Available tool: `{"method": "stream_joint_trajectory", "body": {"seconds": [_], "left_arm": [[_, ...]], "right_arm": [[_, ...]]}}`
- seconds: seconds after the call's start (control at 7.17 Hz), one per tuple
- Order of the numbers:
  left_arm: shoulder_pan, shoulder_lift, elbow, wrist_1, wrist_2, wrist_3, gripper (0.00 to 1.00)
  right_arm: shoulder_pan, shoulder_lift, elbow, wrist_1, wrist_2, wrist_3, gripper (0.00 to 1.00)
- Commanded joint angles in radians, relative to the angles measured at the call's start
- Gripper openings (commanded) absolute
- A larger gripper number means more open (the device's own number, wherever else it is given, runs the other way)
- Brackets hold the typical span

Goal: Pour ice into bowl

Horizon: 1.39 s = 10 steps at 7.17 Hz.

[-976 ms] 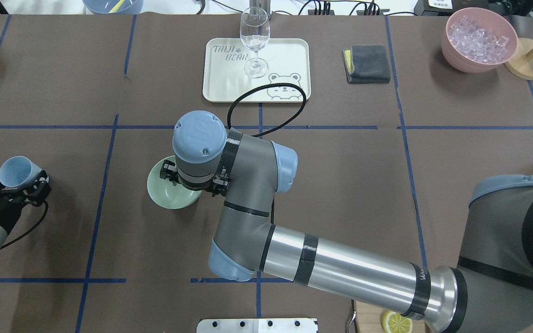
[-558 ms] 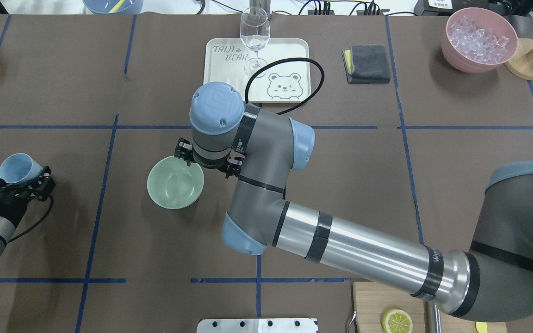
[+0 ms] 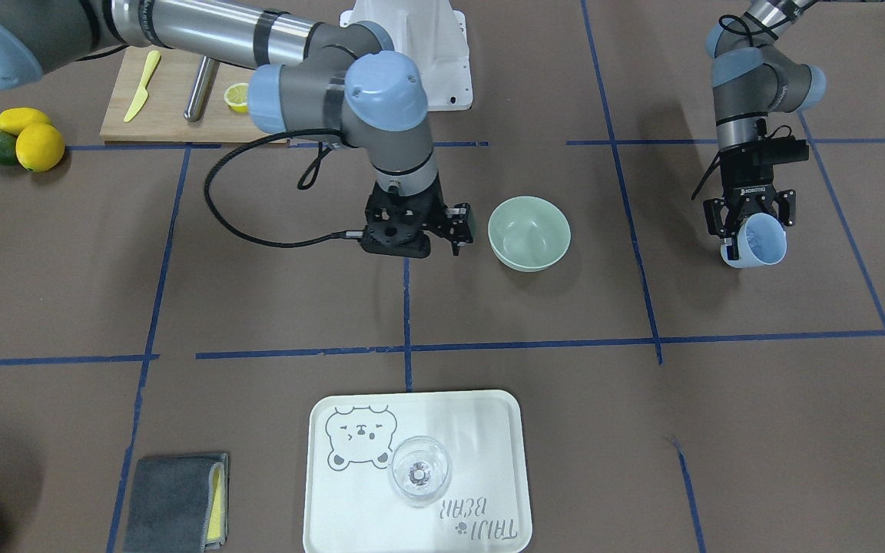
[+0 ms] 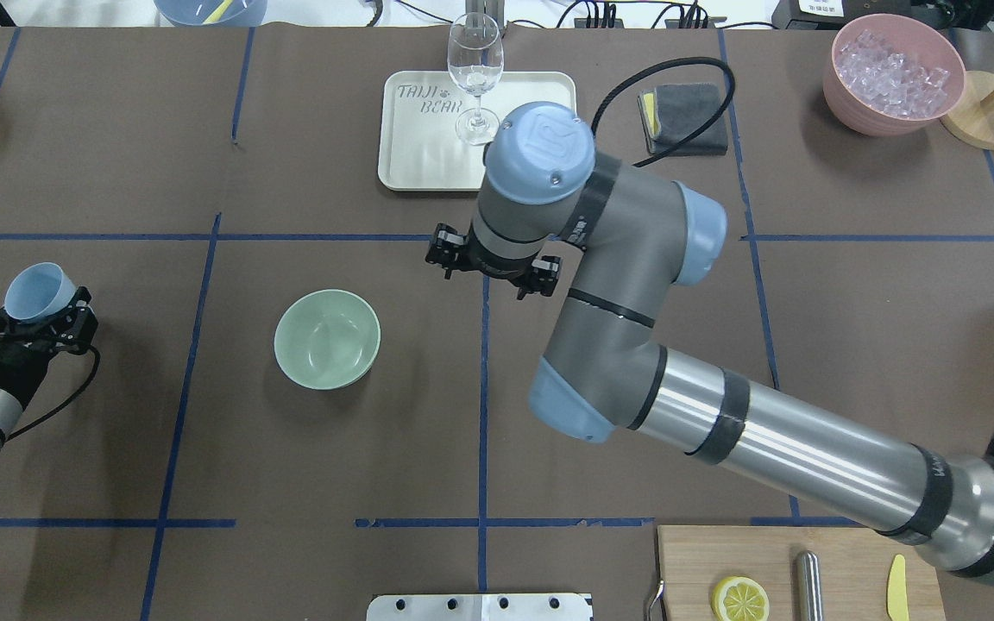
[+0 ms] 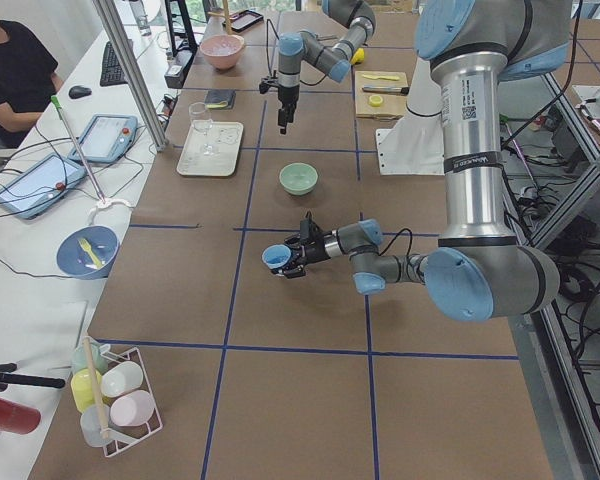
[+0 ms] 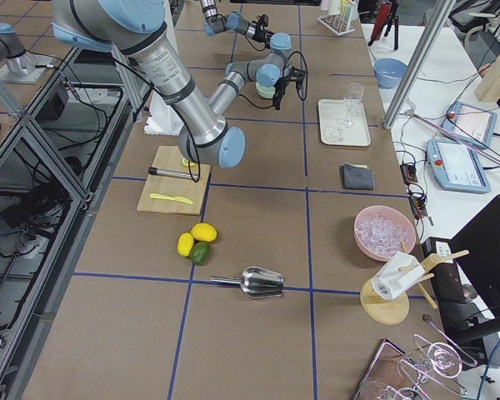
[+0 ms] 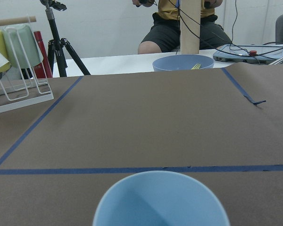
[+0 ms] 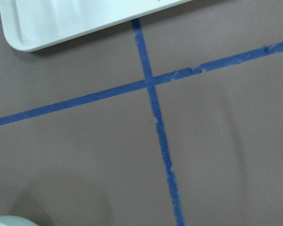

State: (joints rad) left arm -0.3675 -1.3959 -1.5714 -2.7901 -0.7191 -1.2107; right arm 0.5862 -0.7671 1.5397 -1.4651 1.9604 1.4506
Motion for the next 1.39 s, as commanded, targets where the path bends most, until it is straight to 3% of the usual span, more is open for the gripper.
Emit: {"method": "stream_joint_trajectory", "body": {"seconds": [0.0, 0.28, 0.56, 0.98, 1.25], "left_arm": [[-0.022, -0.014, -0.08, -0.028, -0.052, 0.131, 0.0], [-0.021, -0.028, -0.127, -0.026, -0.049, 0.261, 0.0], [-0.019, -0.133, -0.131, -0.023, -0.046, 0.337, 0.0], [-0.016, -0.182, -0.182, -0.017, -0.037, 0.369, 0.0], [0.027, -0.189, -0.173, 0.047, 0.134, 0.373, 0.0]], "right_arm": [[0.044, -0.057, 0.056, -0.009, 0.04, -0.016, 1.0], [0.061, -0.122, 0.124, -0.009, 0.043, -0.018, 1.0], [0.076, -0.222, 0.239, -0.009, 0.044, -0.018, 1.0], [0.092, -0.279, 0.29, -0.009, 0.049, -0.018, 1.0], [0.092, -0.314, 0.307, 0.006, 0.046, -0.019, 1.0]]}}
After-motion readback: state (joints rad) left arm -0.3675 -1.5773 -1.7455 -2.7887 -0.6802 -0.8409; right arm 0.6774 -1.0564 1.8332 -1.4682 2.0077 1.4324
